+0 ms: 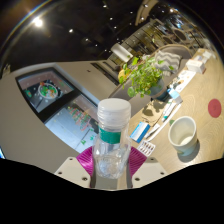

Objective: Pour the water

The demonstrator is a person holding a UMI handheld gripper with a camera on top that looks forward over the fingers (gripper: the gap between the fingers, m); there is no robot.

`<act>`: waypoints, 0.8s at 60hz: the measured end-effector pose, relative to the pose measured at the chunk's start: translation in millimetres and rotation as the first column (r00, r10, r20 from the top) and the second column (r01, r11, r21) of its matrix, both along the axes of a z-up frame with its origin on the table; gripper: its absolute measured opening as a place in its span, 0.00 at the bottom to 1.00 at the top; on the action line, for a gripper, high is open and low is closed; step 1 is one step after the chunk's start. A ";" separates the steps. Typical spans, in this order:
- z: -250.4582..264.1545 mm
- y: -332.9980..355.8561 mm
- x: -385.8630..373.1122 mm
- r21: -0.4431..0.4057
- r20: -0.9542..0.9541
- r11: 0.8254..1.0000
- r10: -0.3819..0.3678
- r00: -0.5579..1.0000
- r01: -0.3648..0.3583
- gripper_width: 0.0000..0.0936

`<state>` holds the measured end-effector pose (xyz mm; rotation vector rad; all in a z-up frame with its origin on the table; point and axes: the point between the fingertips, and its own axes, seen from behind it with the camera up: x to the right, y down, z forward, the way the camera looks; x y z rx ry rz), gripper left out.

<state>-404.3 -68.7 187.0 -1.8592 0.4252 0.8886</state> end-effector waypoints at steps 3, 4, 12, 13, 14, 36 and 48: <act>9.6 6.1 0.4 -0.028 -0.172 1.000 -0.006 0.985 0.001 0.44; 12.9 8.4 0.7 -0.037 -0.233 0.999 -0.004 0.973 -0.005 0.44; 27.9 26.2 14.6 -0.116 -0.658 0.993 -0.057 0.751 -0.026 0.44; 27.0 28.4 17.9 -0.126 -0.696 0.992 -0.069 0.715 -0.027 0.44; 25.5 30.5 21.3 -0.136 -0.728 0.990 -0.082 0.680 -0.027 0.43; -5.8 38.0 50.0 -0.249 -0.916 0.967 -0.216 0.339 -0.058 0.44; 9.1 25.8 37.2 -0.229 -0.815 0.971 -0.151 0.559 -0.072 0.44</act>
